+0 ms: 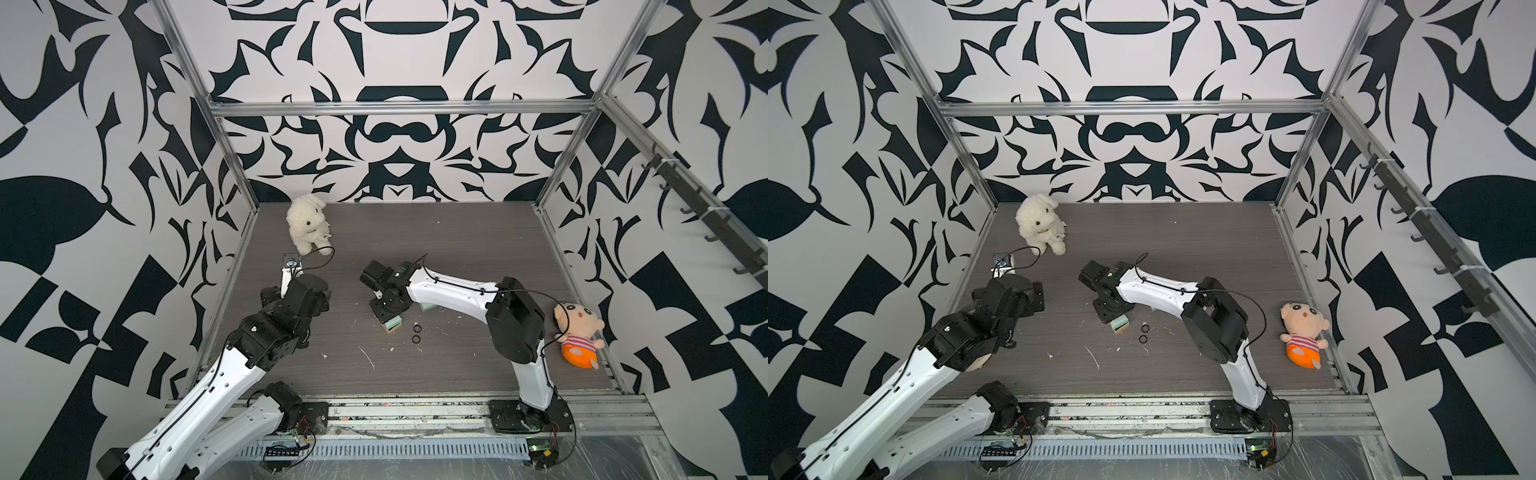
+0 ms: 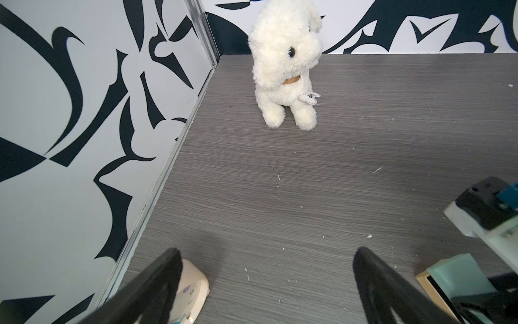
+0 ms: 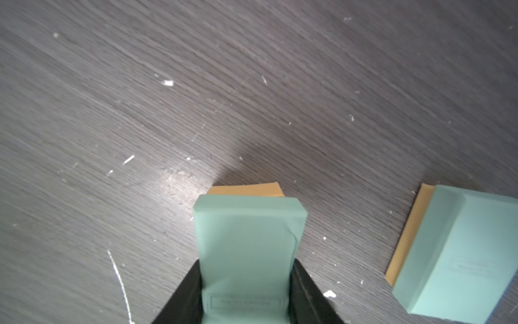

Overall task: Take the rings out of the lift-off lid box
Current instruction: Close the lid on the jewelry box.

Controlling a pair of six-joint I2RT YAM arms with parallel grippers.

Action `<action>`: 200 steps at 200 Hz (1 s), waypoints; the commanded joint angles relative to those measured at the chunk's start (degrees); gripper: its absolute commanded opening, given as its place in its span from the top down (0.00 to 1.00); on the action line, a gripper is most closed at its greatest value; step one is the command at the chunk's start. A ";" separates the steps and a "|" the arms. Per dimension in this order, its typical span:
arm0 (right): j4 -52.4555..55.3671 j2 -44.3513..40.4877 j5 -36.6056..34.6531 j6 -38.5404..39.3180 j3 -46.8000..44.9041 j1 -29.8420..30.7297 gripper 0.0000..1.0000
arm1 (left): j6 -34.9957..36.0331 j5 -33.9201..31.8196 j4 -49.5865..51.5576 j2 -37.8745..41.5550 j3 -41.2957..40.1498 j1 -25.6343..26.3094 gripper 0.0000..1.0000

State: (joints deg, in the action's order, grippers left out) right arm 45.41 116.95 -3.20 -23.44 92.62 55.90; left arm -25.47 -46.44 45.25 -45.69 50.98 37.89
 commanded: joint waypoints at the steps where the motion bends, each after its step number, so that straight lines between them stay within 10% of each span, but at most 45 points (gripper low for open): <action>1: 1.09 -2.49 -1.45 -0.01 0.74 0.69 0.51 | 0.25 0.32 0.27 0.78 -1.41 -0.27 0.01; 200: -0.14 -0.82 -2.03 1.06 -1.05 0.70 0.50 | 0.43 0.38 0.18 1.22 -1.50 -0.34 0.01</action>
State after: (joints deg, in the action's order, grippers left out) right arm 45.12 116.95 -4.71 -22.74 91.68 56.45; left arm -25.45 -46.24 45.25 -45.17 50.96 37.87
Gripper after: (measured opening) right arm 0.496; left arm 0.994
